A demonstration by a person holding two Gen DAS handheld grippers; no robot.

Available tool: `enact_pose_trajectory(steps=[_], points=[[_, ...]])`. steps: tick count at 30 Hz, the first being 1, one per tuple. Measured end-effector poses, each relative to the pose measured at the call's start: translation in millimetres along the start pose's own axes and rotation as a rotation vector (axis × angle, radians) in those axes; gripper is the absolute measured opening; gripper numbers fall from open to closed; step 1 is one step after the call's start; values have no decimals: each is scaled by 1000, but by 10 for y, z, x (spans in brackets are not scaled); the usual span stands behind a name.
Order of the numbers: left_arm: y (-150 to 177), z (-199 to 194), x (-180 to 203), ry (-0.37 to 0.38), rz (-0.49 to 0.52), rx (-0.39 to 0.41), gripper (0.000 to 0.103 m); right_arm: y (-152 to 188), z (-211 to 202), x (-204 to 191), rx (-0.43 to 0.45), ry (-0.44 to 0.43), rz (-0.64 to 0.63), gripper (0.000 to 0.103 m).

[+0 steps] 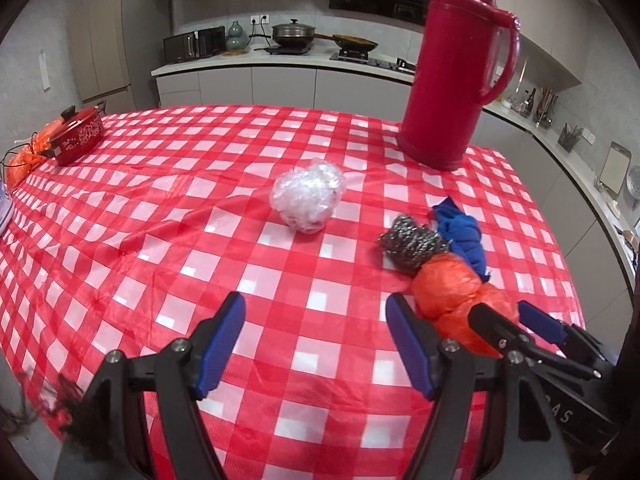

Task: Collect trash
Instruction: 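Grasp the orange bag and blue cloth with the right gripper while the left grasps the plastic-wrap ball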

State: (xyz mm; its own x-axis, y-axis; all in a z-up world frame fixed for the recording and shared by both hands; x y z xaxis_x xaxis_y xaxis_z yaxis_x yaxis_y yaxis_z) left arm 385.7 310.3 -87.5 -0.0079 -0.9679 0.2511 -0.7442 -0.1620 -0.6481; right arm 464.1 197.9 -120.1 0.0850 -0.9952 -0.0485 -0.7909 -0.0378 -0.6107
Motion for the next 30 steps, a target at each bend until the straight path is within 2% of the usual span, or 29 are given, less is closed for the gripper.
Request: enact_pose_trajectory(steps=[3,5,8,10,13,16,30], points=[[-2,42,-58,4,-2,-10,74,22,81,-29,-11,7,3,71],[-11,63,-96,7,-3,-13,74,31,118,-54,-19,8,0,59],[-28,91,-129,12,-2,-18,74,62,176,-87,-39,10,-10,53],[-41,106,-140,15,1,-19,74,79,207,-89,-50,3,-3,42],[-63,129,-150,21,-1,-21,74,74,193,-88,-40,2,-3,31],[-80,140,-148,22,2,-21,74,34,114,-79,-14,-2,3,29],[-315,155,-117,30,17,0,74,-341,-169,-18,79,-10,55,29]])
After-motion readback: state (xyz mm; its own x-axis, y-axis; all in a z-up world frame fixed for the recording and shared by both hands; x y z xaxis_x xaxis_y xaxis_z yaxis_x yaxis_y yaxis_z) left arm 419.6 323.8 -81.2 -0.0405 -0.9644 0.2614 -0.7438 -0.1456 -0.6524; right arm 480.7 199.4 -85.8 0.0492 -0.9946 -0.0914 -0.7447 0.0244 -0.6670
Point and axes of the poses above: each gripper's, at about its wrist camera, not at the fingertips, and z roughly the way its jaws point, x to its right, y to its underside, the point moved 5 cm from there along z, roughly the way its jaws point, and after that the axes turned 13 degrees about y, right-handed, at the moved point
